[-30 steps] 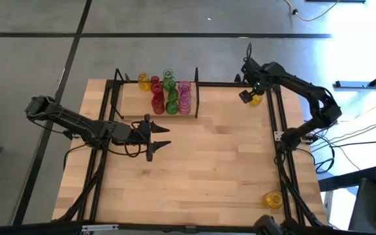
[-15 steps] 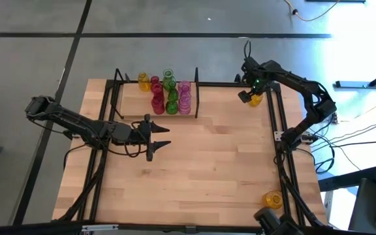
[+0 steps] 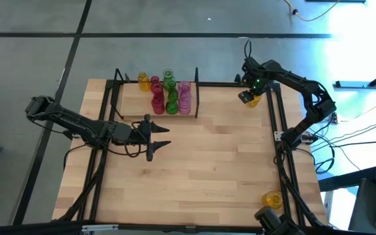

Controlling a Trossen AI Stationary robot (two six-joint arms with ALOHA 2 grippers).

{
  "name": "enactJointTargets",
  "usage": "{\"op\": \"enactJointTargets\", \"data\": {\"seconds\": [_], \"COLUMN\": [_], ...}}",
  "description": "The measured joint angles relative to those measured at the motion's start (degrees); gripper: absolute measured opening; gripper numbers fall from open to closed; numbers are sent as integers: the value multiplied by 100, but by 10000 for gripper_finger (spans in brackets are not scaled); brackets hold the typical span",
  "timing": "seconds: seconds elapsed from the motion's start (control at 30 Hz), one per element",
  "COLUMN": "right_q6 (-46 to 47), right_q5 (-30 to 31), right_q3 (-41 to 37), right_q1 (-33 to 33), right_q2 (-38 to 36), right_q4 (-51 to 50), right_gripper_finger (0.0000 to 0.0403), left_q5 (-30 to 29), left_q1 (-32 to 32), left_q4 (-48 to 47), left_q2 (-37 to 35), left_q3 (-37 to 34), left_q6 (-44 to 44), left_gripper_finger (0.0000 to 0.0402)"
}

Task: Sort vases onto shelf
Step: Put the top yellow vase on the shelf aligned with the other yellow vase

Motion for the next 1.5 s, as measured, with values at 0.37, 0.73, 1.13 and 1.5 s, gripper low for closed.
{"op": "enactJointTargets", "data": {"seconds": [0.37, 0.73, 1.13, 1.5], "right_q6": [-165, -447, -307, 64], "right_q5": [59, 103, 60, 366], "right_q3": [0, 2, 0, 0], "right_q1": [2, 285, 2574, 5034], "right_q2": [0, -32, -581, -364], "right_q4": [-2, -298, -495, 714], "right_gripper_finger": [83, 12, 2, 1], "left_q5": [0, 26, 258, 260], "left_q1": [0, -12, -21, -20], "left_q4": [2, 4, 4, 7], "left_q2": [0, 0, 0, 0], "left_q3": [2, 0, 0, 2], "left_q6": [9, 1, -38, -143], "left_gripper_finger": [227, 227, 227, 227]}}
